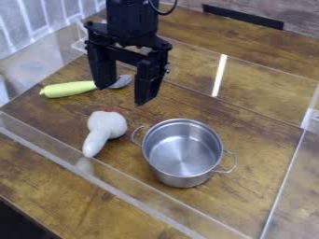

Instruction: Put the mushroom in the silver pot

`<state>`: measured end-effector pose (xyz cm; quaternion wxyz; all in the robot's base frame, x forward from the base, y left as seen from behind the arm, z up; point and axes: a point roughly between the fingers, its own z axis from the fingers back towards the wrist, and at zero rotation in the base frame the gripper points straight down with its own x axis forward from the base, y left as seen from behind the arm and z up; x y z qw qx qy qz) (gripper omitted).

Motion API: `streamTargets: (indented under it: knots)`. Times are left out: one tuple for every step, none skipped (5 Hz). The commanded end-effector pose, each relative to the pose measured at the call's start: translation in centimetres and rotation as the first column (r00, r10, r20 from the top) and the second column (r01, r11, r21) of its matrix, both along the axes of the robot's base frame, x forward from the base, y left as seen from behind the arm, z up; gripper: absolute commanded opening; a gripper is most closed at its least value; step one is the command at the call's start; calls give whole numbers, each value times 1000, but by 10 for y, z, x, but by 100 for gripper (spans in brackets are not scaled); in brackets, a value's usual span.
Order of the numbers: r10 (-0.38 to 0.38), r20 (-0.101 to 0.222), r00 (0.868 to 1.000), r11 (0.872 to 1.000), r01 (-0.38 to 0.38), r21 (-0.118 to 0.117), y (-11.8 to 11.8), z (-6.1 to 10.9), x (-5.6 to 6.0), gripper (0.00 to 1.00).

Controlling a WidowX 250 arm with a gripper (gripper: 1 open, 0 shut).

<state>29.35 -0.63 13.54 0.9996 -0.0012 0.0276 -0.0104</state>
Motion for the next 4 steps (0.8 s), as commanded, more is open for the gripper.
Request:
streamTargets:
  knots:
    - [2,-16,1000,1000,-2,5,5,-10,0,100]
    - [-4,-2,1000,1000,4,23,16,-30,-3,100]
    - [-16,20,1000,999,15,35,28,-44,-2,100]
    - [-43,34,999,998,41,43,36,-58,0,100]
